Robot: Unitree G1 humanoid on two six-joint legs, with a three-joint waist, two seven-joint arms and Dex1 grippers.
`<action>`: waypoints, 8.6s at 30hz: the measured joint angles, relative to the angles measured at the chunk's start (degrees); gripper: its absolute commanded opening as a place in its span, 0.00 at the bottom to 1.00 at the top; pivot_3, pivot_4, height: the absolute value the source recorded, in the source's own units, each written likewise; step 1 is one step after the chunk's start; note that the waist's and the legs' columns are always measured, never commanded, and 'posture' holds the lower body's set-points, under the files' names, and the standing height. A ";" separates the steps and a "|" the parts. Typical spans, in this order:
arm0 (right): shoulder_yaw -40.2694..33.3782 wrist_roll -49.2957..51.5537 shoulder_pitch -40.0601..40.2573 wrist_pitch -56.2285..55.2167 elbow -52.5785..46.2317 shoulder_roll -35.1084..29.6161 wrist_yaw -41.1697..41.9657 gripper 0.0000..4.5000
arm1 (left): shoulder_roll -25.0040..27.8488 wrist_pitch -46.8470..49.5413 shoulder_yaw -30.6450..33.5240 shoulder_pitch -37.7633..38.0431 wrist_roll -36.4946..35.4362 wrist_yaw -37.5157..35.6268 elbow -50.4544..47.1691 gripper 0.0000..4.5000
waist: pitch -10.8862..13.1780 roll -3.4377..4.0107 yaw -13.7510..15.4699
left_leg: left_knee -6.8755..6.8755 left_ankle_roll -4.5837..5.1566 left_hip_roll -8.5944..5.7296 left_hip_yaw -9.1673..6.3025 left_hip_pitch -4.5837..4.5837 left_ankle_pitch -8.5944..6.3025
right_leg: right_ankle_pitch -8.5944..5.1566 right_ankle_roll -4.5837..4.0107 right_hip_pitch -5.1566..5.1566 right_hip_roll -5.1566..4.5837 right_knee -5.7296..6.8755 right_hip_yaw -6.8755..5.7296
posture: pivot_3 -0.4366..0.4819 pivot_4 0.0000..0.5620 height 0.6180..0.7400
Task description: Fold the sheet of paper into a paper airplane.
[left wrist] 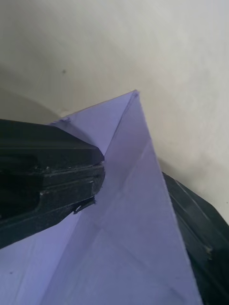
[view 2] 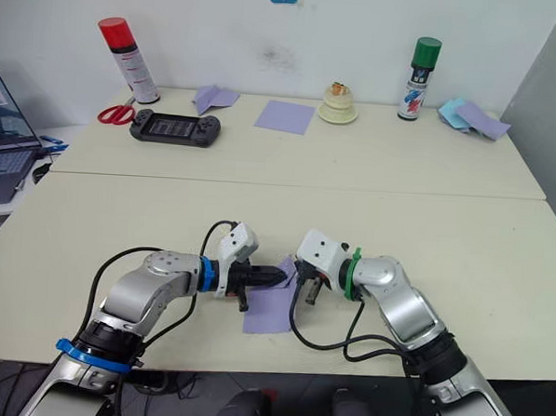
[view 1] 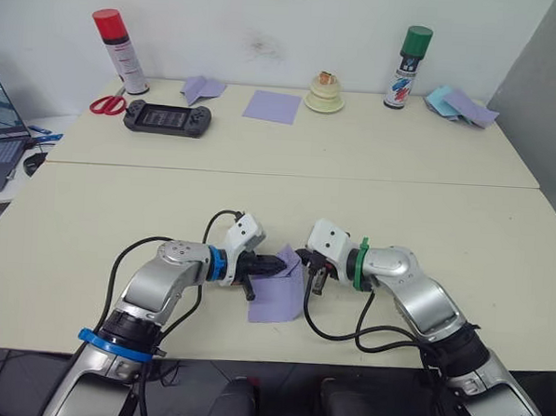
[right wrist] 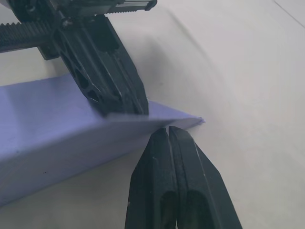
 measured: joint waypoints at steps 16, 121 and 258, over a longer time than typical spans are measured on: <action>0.05 1.22 1.74 3.52 -2.90 0.45 0.89 0.00 | 1.29 -0.43 -0.38 -0.39 0.28 -0.67 1.24 0.01 | 0.00 0.00 -0.02 | -0.02 0.00 0.01 0.00 0.01 0.00 | 0.00 0.00 -0.01 0.00 0.00 0.01 | 0.48 0.27 1.00; 0.36 -2.08 -5.41 -26.80 29.85 6.58 4.75 0.00 | 6.72 -8.00 -1.38 6.31 1.52 -0.99 -0.39 0.01 | -0.18 0.12 -0.23 | -0.98 0.23 0.10 0.24 2.12 0.18 | -0.22 0.00 1.55 0.05 -0.13 0.25 | 0.48 0.27 1.00; -9.09 9.95 8.82 -9.52 -4.37 -13.71 2.78 0.36 | 16.57 -15.82 7.13 0.50 -0.19 -18.73 -14.56 0.45 | 0.25 0.03 0.00 | -0.83 0.17 0.04 0.12 0.02 0.34 | 0.25 -0.05 0.07 -0.02 -0.83 -0.11 | 0.48 0.27 1.00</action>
